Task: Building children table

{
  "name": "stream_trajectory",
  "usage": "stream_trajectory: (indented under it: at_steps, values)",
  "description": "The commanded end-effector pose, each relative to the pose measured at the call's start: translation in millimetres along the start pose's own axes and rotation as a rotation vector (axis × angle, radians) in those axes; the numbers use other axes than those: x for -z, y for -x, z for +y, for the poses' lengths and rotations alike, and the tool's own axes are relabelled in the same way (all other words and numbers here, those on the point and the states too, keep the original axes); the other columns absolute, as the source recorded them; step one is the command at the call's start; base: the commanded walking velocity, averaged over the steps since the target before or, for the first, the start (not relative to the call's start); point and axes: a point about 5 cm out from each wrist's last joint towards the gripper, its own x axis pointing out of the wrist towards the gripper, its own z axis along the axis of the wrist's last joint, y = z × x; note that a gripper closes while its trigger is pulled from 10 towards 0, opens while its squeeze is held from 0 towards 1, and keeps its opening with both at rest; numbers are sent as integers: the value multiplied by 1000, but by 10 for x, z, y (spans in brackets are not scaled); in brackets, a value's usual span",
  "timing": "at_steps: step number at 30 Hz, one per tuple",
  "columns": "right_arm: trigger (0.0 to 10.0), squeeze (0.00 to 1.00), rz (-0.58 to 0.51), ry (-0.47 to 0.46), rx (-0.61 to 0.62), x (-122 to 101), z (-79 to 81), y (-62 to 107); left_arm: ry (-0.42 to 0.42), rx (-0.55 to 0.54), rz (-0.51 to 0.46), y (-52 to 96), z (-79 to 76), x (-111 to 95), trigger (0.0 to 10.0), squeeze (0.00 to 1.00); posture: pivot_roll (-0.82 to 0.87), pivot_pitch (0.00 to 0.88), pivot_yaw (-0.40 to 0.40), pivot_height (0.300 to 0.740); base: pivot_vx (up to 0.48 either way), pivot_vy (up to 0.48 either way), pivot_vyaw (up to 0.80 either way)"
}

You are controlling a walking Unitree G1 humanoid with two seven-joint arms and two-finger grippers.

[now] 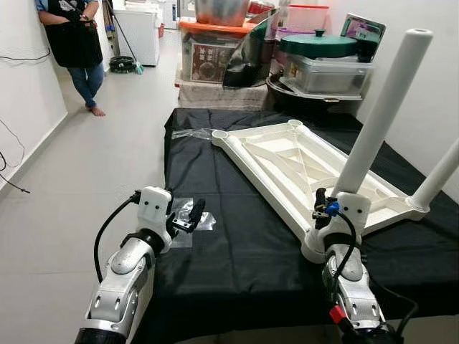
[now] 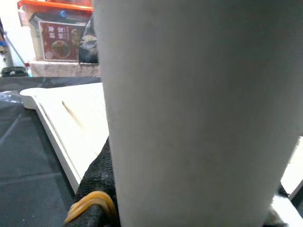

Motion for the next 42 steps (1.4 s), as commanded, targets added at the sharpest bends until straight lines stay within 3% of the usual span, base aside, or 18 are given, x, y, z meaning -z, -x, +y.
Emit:
stream_trajectory:
  at_steps: [1, 14, 24, 42]
  values:
    - [10000, 0, 157, 36, -2, 292, -47, 77, -8, 7, 1, -14, -7, 11, 10000, 0, 49, 0, -92, 740, 0, 0, 0]
    - [10000, 0, 206, -20, -15, 262, -63, 0, -11, 10, 7, -15, 0, 20, 10000, 0, 43, 0, -92, 740, 0, 0, 0]
    - [10000, 0, 197, -81, 14, 240, -76, 53, -12, 11, 10, -18, -7, 27, 10000, 0, 39, 0, -86, 740, 0, 0, 0]
    - [10000, 0, 215, -88, 2, 245, -58, 50, -15, 12, 13, -20, 3, 35, 10000, 0, 44, 0, -86, 740, 0, 0, 0]
